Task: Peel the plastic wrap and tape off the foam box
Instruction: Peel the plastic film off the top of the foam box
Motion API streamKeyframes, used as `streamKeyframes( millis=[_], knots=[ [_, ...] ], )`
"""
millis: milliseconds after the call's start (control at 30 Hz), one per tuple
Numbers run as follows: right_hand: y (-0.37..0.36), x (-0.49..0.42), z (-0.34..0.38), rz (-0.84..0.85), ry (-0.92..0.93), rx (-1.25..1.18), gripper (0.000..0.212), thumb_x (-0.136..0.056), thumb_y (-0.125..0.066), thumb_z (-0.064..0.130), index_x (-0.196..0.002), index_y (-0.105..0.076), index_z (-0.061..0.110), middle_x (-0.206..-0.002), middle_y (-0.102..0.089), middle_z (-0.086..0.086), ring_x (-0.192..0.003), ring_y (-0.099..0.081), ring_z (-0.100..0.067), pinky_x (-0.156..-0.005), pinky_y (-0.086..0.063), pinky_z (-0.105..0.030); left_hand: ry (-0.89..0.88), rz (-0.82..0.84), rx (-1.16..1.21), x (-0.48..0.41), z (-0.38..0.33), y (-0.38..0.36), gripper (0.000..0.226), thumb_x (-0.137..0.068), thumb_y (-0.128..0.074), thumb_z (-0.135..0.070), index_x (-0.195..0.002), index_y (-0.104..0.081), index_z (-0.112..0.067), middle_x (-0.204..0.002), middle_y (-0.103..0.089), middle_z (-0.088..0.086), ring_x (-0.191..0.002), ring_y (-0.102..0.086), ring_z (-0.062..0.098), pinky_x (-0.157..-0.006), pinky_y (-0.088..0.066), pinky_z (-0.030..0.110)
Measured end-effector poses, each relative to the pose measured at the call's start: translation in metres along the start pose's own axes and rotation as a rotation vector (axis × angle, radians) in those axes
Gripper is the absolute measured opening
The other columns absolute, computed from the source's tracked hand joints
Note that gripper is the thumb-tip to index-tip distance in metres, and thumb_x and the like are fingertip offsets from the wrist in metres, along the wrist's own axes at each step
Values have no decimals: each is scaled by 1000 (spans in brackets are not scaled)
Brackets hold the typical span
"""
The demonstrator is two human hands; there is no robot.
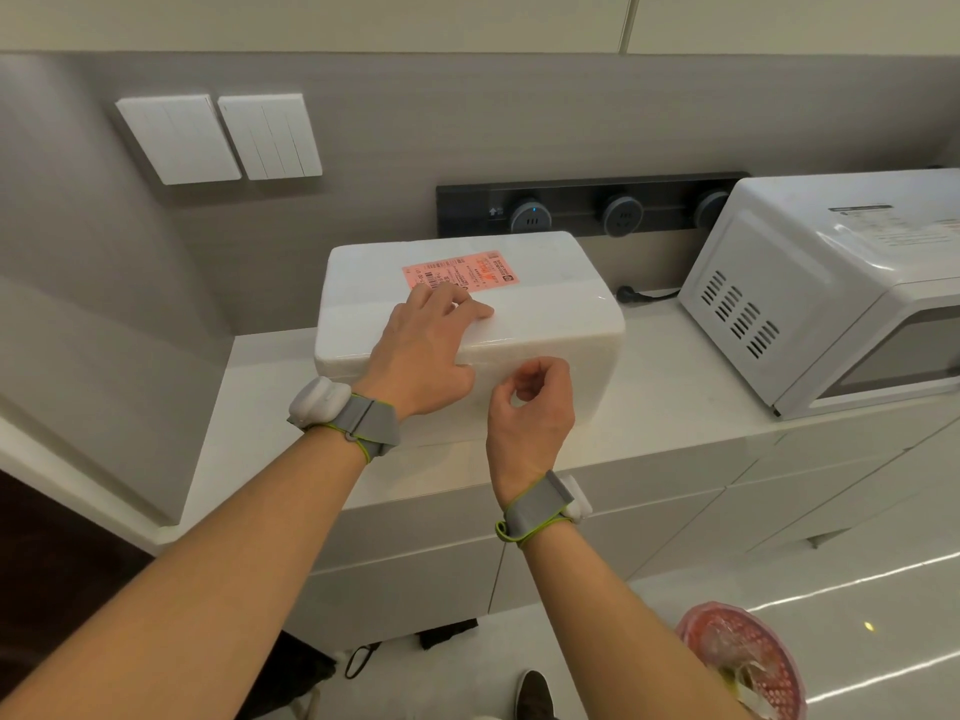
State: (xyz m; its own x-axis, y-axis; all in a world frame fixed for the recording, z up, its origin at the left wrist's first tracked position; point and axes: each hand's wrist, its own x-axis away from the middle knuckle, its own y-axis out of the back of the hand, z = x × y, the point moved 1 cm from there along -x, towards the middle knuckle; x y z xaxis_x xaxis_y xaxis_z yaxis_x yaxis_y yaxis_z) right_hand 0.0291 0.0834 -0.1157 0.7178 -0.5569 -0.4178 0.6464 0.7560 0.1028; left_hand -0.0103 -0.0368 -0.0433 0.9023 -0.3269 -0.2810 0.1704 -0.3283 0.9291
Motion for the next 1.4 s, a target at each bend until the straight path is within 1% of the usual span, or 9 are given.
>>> streamKeyframes(
  millis=[200,333,433,533,633,700,833,1133,1400],
  knots=[
    [1,-3,-2,13,-14,-23,24,-81,-62,-2,-92,-53,17,-80,-59,1,-73,-56,-11,-71,-47,-19,0,0,-1,0,0,-1,69,-71,-59,-20,-139,-45,-29,-132,-41,-6,-121,-32,20,-104,-33,36],
    [0,-5,-2,17,-38,-37,25,-77,-62,-3,-89,-53,16,-77,-58,-1,-70,-54,-11,-67,-44,-14,-2,-9,-9,-1,1,-2,70,-70,-59,-19,-138,-45,-29,-132,-41,-6,-121,-33,20,-103,-32,35],
    [-1,-5,-2,21,-65,-47,26,-75,-62,-3,-87,-52,18,-76,-58,-1,-68,-54,-13,-65,-44,-16,-3,-15,-12,-1,1,-3,69,-70,-58,-19,-137,-46,-29,-131,-41,-6,-120,-34,21,-103,-33,36],
    [-2,-5,-2,20,-49,-27,27,-75,-62,-2,-89,-53,19,-78,-58,1,-72,-55,-12,-68,-44,-15,-2,-14,-10,-1,1,-3,70,-69,-58,-19,-137,-46,-30,-131,-41,-7,-120,-34,21,-103,-33,36],
    [0,-2,-7,31,-26,20,27,-77,-61,-3,-94,-55,16,-87,-59,1,-83,-56,-15,-77,-45,-19,-3,-12,-17,-1,2,-3,70,-70,-59,-20,-138,-45,-30,-131,-41,-7,-120,-33,20,-103,-32,35],
    [2,0,-10,26,-6,6,27,-77,-60,-6,-96,-56,13,-90,-60,0,-85,-57,-15,-80,-47,-22,-6,-15,-21,0,2,-4,70,-70,-59,-20,-138,-45,-30,-131,-41,-7,-120,-34,20,-103,-32,35],
    [4,5,-15,17,4,-14,25,-79,-59,-8,-96,-57,10,-91,-61,-1,-83,-57,-13,-80,-51,-26,-4,-8,-23,-1,1,-3,70,-70,-59,-21,-138,-45,-30,-131,-41,-7,-120,-34,20,-103,-32,36],
    [4,7,-18,53,24,-10,26,-82,-59,-9,-99,-57,10,-93,-61,-1,-85,-58,-15,-79,-46,-19,-2,-2,-33,-1,0,-3,70,-70,-59,-22,-138,-44,-30,-132,-40,-6,-121,-33,21,-104,-32,37],
    [7,11,-18,64,17,-50,23,-83,-56,-12,-99,-58,4,-96,-60,-7,-86,-59,-19,-81,-53,-32,-6,-18,-36,0,1,-4,70,-69,-58,-21,-137,-45,-30,-130,-41,-6,-119,-34,21,-102,-33,36]
  ],
)
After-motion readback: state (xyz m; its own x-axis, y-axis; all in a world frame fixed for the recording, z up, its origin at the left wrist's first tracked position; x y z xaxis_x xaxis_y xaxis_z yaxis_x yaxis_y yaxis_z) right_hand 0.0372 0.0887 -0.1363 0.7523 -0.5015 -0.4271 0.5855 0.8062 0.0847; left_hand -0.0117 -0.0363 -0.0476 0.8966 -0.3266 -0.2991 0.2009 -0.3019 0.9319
